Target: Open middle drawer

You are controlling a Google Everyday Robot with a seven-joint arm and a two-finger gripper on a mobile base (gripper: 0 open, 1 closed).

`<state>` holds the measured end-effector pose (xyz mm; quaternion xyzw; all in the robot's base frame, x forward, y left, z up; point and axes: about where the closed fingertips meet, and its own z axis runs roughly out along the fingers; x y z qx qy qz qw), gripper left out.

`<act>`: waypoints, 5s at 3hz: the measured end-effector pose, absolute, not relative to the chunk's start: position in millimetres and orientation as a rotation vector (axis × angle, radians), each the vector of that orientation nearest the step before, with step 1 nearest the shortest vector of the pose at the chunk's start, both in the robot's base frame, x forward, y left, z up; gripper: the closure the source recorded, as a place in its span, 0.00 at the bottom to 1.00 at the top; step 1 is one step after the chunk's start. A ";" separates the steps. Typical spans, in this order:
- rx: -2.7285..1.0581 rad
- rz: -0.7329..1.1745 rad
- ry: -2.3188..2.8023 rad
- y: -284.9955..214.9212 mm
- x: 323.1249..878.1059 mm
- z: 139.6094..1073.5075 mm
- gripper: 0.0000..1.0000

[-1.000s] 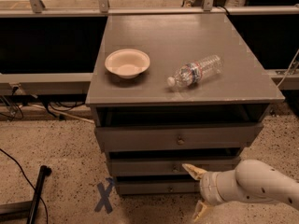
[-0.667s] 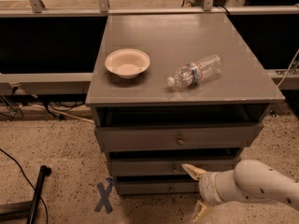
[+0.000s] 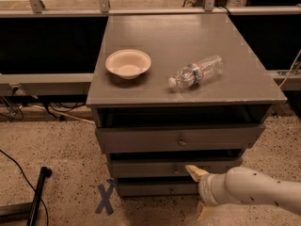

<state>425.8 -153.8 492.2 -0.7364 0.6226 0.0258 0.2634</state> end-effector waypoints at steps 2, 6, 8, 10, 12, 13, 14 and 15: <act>-1.948 -0.107 1.718 -182.0 459.4 461.6 0.00; -2.056 -0.152 1.642 -189.5 489.2 455.4 0.00; -1.992 -0.072 1.483 -180.4 513.2 473.1 0.00; -1.976 -0.004 1.470 -182.1 519.4 454.2 0.00; -1.945 0.007 1.461 -193.0 529.5 430.2 0.00; -1.927 -0.033 1.511 -206.9 538.0 420.3 0.00; -1.916 -0.068 1.561 -219.6 543.8 410.1 0.18; -1.914 -0.090 1.596 -228.1 547.4 403.3 0.41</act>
Offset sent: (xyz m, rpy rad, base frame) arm 0.0329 -0.0285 -0.0347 -0.1164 -0.1066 -0.0865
